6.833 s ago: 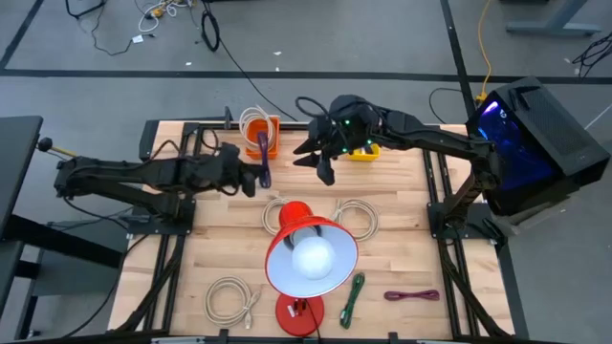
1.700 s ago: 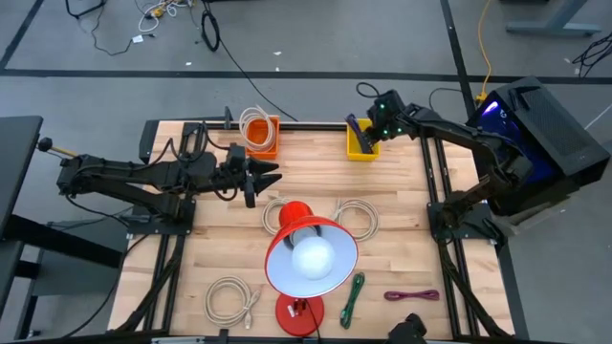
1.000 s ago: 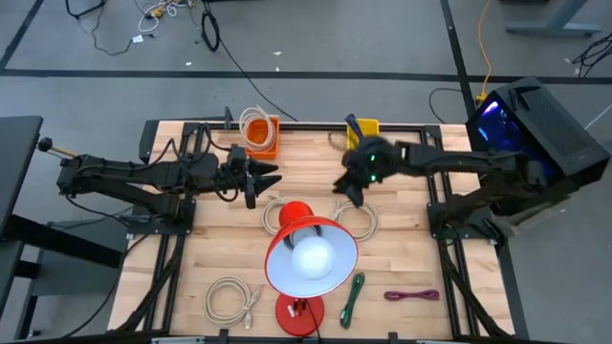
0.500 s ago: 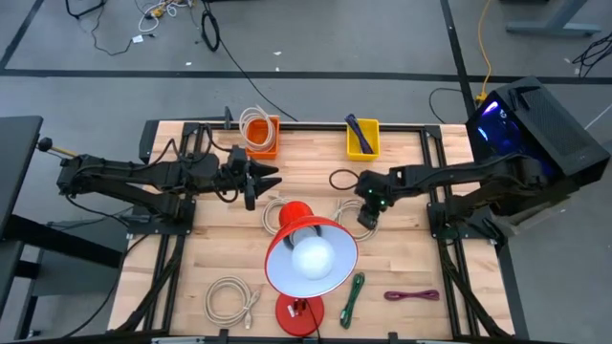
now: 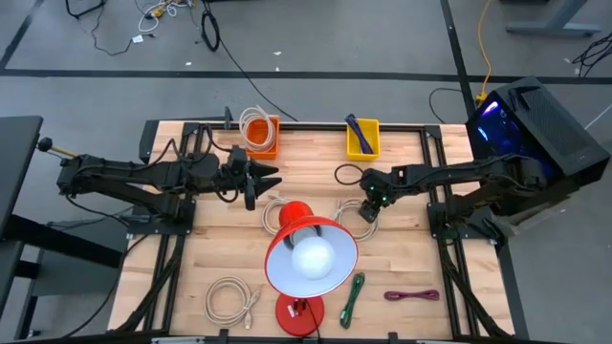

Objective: Pick & Place USB Port
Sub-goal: Put the brown HDMI cable into the orange bin

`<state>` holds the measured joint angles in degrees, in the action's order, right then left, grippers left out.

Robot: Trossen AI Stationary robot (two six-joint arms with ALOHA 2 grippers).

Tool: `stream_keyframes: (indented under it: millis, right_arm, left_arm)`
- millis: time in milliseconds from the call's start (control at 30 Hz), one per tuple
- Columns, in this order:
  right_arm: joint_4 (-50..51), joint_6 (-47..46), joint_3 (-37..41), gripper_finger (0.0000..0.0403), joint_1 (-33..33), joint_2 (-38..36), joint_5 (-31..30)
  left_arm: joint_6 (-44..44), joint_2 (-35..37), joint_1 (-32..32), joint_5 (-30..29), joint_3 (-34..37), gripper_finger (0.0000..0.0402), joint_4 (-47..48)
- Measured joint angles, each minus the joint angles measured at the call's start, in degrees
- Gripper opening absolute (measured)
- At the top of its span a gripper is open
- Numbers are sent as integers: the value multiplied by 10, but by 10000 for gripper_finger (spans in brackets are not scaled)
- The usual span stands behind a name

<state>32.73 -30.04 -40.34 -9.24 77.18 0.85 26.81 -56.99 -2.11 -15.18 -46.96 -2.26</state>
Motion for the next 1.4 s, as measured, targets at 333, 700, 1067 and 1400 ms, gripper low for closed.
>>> stream_keyframes:
  millis: [333, 700, 1067, 1400]
  right_arm:
    - [-1, 21, 0, 236, -9, 34, 7]
    - [-6, 16, -3, 194, -9, 109, 6]
    - [-12, 18, 0, 10, -16, 88, 36]
    - [-4, 20, -86, 8, -29, -4, -2]
  left_arm:
    - [0, 0, 0, -2, 0, 186, 0]
    - [-3, 0, 0, -2, 0, 186, 1]
    - [-4, 0, 0, -2, 0, 186, 4]
    - [-4, 0, 1, -2, 0, 186, 4]
